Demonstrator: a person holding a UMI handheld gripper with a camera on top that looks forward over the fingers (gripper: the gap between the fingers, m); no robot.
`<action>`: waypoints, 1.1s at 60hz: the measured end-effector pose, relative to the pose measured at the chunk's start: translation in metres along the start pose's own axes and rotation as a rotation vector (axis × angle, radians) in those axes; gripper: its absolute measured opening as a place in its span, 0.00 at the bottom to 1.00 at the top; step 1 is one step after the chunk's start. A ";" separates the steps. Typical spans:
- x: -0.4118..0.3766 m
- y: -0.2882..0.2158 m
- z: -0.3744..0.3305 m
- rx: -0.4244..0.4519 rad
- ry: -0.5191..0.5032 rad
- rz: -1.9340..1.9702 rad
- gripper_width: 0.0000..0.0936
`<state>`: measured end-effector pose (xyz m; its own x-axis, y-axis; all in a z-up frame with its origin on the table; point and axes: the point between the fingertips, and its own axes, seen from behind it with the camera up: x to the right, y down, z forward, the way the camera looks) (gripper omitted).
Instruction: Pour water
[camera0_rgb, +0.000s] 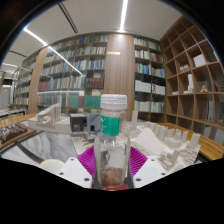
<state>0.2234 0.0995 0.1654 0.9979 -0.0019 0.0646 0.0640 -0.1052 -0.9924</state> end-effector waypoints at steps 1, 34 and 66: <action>0.001 0.007 0.000 -0.016 0.004 -0.006 0.43; 0.018 0.092 -0.020 -0.214 0.042 0.000 0.90; -0.018 0.046 -0.290 -0.312 0.127 0.016 0.91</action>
<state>0.2056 -0.1937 0.1487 0.9885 -0.1281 0.0809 0.0226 -0.4032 -0.9148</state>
